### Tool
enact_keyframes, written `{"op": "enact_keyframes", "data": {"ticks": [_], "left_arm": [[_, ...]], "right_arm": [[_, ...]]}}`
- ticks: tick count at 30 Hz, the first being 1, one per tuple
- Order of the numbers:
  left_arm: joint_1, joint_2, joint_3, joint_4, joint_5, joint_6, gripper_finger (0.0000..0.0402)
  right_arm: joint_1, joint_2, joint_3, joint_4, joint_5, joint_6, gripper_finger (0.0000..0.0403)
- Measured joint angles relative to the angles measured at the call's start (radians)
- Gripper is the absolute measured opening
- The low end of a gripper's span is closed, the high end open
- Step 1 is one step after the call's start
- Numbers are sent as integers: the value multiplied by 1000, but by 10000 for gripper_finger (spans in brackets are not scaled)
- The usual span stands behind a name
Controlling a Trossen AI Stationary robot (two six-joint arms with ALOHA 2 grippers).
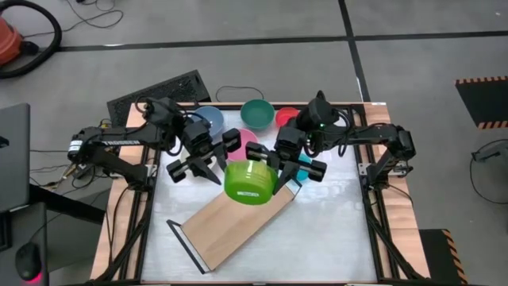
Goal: Place and stack bowls onto a shelf
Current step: Put the transparent green bowl on the shelf
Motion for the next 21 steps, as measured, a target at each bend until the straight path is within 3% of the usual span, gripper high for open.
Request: {"op": "enact_keyframes", "data": {"ticks": [7, 13, 21], "left_arm": [[0, 0, 0, -1, -1, 5, 80], [-9, 12, 0, 24, 4, 47, 11], [-11, 16, 0, 42, 33, 14, 1]], "right_arm": [[-1, 0, 0, -1, -6, -9, 42], [-9, 0, 0, -17, -6, -27, 32], [-8, 0, -3, -23, -15, -24, 54]]}}
